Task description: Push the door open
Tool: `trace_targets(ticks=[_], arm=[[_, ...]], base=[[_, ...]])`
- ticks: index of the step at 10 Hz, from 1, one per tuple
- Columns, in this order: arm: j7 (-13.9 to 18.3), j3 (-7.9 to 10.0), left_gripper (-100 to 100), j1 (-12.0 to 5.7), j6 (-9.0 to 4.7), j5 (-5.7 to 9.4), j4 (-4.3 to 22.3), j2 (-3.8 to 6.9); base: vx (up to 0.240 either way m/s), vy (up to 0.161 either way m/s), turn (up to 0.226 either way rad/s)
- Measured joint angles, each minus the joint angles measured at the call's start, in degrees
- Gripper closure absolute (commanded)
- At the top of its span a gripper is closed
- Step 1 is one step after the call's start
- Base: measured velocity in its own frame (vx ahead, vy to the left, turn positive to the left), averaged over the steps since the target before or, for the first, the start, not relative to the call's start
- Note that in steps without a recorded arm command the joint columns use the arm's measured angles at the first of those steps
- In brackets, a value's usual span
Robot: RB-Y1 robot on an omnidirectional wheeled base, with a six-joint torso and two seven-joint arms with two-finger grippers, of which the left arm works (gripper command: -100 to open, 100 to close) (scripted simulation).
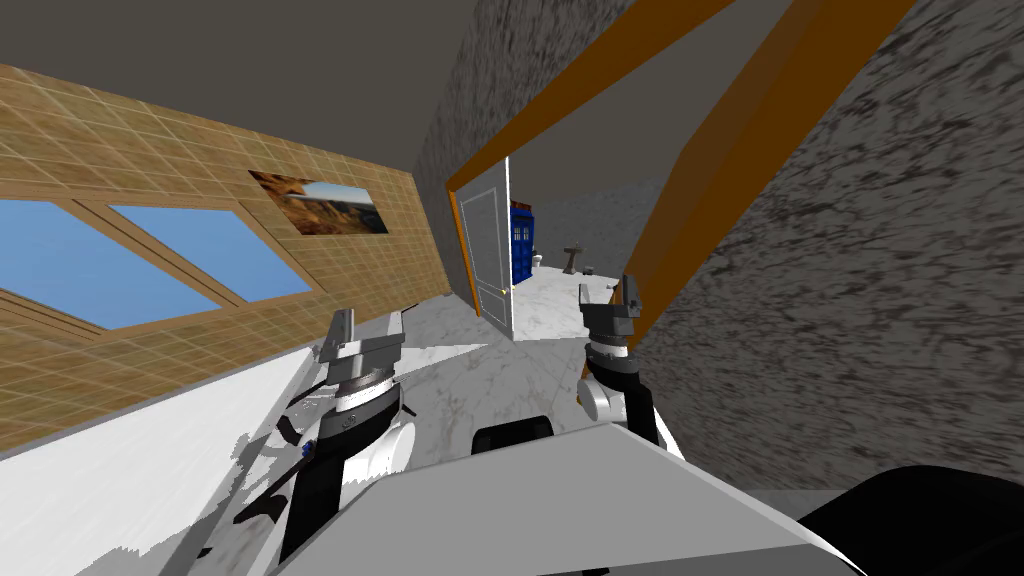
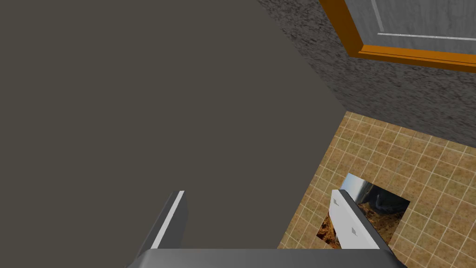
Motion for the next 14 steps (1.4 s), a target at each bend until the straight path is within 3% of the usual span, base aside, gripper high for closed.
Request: trace_targets(ticks=[14], arm=[[-11.93, -2.36, -100, -5.30, -2.76, -4.32, 14.53, 2.88]], base=[[0.089, 0.021, -0.038]])
